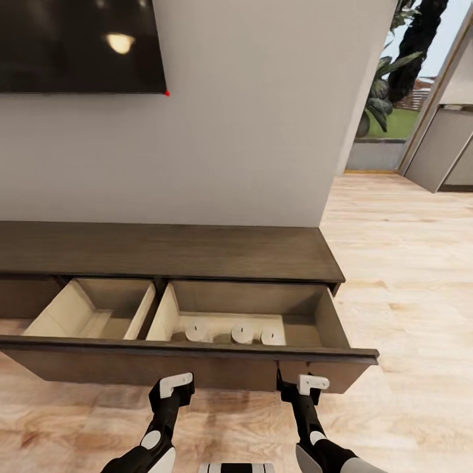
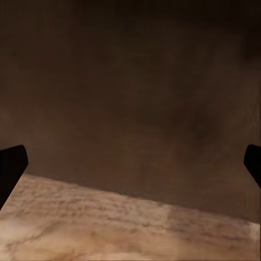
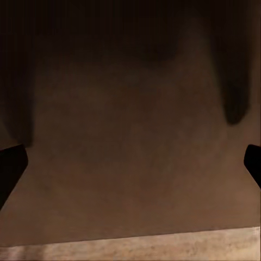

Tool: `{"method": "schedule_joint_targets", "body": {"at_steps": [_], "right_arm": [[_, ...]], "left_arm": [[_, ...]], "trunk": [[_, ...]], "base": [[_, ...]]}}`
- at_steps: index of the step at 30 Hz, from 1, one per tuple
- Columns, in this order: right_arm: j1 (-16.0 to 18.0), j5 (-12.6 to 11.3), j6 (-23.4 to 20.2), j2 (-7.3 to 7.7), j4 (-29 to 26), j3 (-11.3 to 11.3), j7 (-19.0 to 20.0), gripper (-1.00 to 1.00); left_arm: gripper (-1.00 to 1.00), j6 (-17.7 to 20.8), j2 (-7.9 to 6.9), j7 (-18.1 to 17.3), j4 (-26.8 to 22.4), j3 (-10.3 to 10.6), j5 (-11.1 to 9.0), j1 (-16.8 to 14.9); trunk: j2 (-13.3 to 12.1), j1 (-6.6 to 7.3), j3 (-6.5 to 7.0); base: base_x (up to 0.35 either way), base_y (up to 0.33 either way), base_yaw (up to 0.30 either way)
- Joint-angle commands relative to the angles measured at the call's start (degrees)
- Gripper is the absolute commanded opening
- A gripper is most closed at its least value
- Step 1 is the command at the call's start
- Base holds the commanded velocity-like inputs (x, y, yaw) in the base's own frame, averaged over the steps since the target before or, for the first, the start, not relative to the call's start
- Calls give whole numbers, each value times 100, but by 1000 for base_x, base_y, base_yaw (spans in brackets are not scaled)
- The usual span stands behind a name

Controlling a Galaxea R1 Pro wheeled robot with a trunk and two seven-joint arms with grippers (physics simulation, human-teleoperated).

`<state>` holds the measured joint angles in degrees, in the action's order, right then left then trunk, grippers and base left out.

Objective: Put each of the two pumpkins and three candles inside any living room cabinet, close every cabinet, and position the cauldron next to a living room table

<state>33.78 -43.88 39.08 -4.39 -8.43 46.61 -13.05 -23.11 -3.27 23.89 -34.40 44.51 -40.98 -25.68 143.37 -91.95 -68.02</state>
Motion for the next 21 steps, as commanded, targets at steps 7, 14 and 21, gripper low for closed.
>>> {"method": "schedule_joint_targets", "body": {"at_steps": [7, 14, 21], "right_arm": [[6, -3, 12, -1, -4, 33, -49, 100], [6, -5, 12, -2, -1, 33, -49, 100], [6, -6, 12, -1, -1, 33, -49, 100]], "left_arm": [[100, -27, -7, 42, -5, 49, -41, -7], [100, -27, -7, 39, -5, 48, -41, -7], [100, -27, -7, 40, -5, 48, -41, -7]], "trunk": [[2, -1, -4], [2, -1, -4], [2, -1, -4]], "base": [[248, 0, 0], [274, 0, 0], [282, 0, 0]]}}
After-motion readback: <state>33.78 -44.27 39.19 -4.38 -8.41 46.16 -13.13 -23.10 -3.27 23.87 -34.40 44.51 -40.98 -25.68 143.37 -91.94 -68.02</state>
